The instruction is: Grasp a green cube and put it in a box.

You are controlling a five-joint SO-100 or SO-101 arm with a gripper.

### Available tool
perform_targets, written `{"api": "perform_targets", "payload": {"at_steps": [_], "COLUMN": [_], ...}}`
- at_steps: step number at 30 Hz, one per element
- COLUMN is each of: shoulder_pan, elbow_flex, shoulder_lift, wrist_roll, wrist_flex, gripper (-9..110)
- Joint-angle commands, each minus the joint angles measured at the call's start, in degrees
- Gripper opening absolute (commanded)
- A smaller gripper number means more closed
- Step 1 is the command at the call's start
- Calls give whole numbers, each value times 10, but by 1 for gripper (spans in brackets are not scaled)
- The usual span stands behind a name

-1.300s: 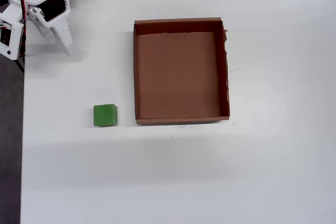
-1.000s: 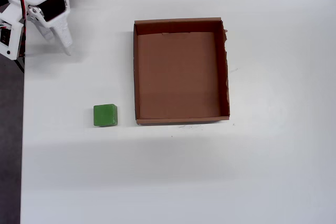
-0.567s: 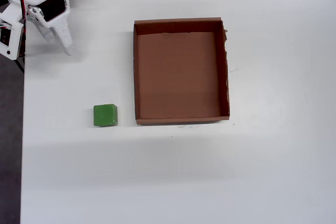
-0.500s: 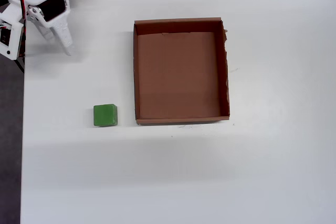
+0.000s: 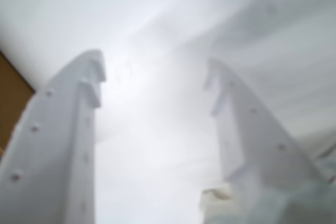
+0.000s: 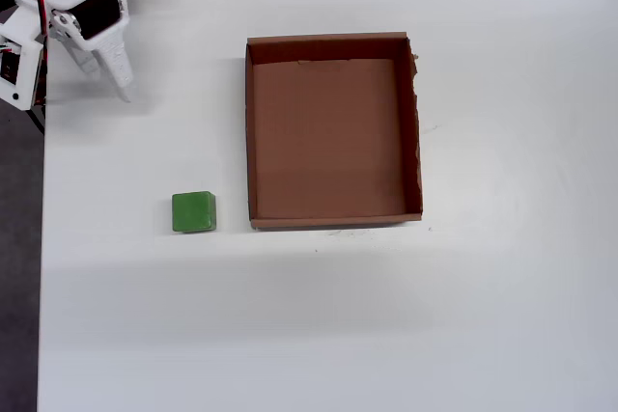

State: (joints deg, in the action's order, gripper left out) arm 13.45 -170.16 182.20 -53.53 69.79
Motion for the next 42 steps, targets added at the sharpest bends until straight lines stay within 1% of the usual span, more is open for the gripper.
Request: {"api": "perform_targets", "payload": {"at_steps": [1, 10, 13, 15, 20, 21, 26, 33, 38, 42], "shoulder_pan": [4, 13, -6, -5, -11, -11, -25, -49, -71, -87], "elbow_flex": [-1, -1, 0, 0, 12, 23, 95, 218, 320, 377], "shoulder_lift": [3, 3, 2, 1, -34, -47, -166, -359, -510, -598], "wrist_roll": [5, 5, 2, 2, 5, 5, -4, -96, -98, -98], "wrist_flex": [7, 7, 3, -34, -194, -209, -232, -268, -283, -308], "gripper": [22, 22, 22, 22, 22, 22, 22, 22, 22, 22]}}
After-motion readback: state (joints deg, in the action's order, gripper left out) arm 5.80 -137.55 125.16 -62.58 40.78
